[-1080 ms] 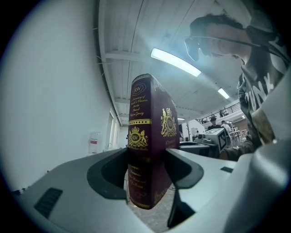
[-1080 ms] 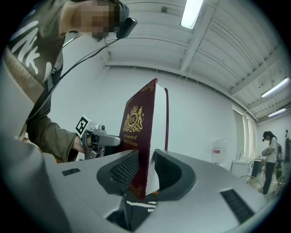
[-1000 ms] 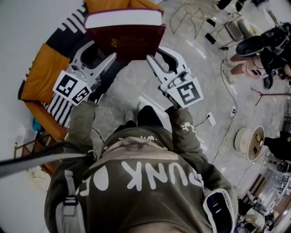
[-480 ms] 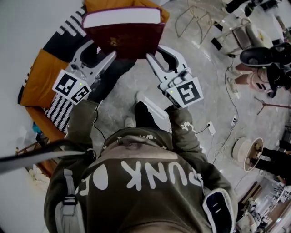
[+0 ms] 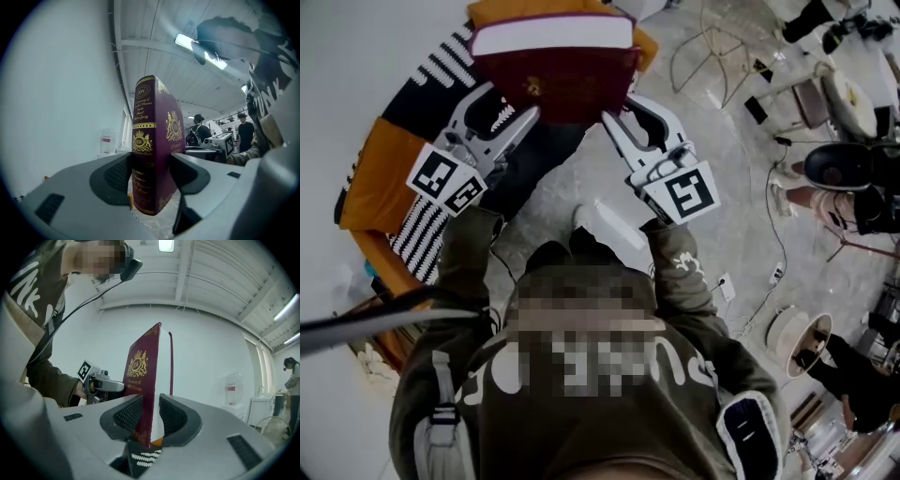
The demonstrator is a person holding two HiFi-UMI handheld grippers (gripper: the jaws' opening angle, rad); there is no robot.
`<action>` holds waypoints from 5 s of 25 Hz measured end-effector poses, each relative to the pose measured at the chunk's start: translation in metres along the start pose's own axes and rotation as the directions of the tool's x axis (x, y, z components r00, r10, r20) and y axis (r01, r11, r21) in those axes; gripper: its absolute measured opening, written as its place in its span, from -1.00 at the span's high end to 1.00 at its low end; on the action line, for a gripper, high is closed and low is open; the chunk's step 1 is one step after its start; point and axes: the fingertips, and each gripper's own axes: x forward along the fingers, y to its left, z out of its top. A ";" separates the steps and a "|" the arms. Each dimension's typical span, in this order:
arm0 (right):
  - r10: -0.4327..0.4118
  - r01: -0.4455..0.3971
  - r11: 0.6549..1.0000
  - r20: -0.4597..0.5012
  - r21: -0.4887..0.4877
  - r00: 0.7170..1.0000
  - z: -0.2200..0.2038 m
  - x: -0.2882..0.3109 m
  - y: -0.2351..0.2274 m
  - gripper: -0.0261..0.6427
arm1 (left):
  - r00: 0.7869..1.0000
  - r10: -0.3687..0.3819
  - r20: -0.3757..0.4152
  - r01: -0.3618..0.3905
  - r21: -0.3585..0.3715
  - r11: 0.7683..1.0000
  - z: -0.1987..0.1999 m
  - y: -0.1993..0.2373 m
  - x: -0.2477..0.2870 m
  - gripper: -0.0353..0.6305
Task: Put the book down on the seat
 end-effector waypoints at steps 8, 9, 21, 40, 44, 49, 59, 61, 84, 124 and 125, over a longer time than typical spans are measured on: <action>0.020 -0.019 0.999 -0.031 0.049 0.999 -0.036 0.032 -0.048 0.59 | 0.998 0.026 -0.052 -0.028 -0.048 0.998 -0.036 0.043 0.041 0.18; 0.020 -0.019 0.998 -0.033 0.056 0.999 -0.041 0.035 -0.053 0.59 | 0.998 0.027 -0.058 -0.030 -0.053 0.998 -0.041 0.048 0.045 0.18; 0.039 -0.026 0.992 -0.099 0.121 0.994 -0.132 0.110 -0.117 0.59 | 0.994 0.033 -0.100 -0.047 -0.139 0.989 -0.125 0.144 0.098 0.18; 0.078 0.055 0.928 -0.336 0.369 0.939 -0.464 0.211 -0.186 0.59 | 0.958 0.019 -0.285 -0.126 -0.364 0.923 -0.440 0.293 0.157 0.18; 0.086 0.079 0.908 -0.367 0.411 0.926 -0.533 0.228 -0.204 0.59 | 0.947 0.026 -0.320 -0.160 -0.401 0.902 -0.507 0.320 0.172 0.18; 0.089 0.107 0.892 -0.403 0.440 0.911 -0.598 0.234 -0.192 0.59 | 0.935 0.023 -0.353 -0.179 -0.416 0.891 -0.571 0.330 0.162 0.18; 0.133 0.145 0.854 -0.480 0.499 0.867 -0.694 0.252 -0.206 0.59 | 0.911 -0.020 -0.413 -0.202 -0.488 0.849 -0.669 0.358 0.173 0.17; 0.134 0.153 0.848 -0.485 0.507 0.864 -0.704 0.254 -0.208 0.59 | 0.905 -0.026 -0.425 -0.205 -0.488 0.848 -0.680 0.361 0.175 0.17; 0.120 0.241 0.764 -0.498 0.599 0.859 -0.780 0.300 -0.259 0.50 | 0.891 0.101 -0.442 -0.320 -0.458 0.829 -0.726 0.439 0.217 0.13; -0.053 0.053 0.999 -0.053 0.012 0.997 -0.236 0.243 -0.215 0.89 | 0.984 0.174 -0.030 -0.168 0.150 0.974 -0.199 0.271 0.188 0.88; -0.052 0.053 0.999 -0.041 0.007 0.998 -0.216 0.234 -0.210 0.89 | 0.984 0.175 -0.026 -0.169 0.156 0.973 -0.181 0.258 0.184 0.88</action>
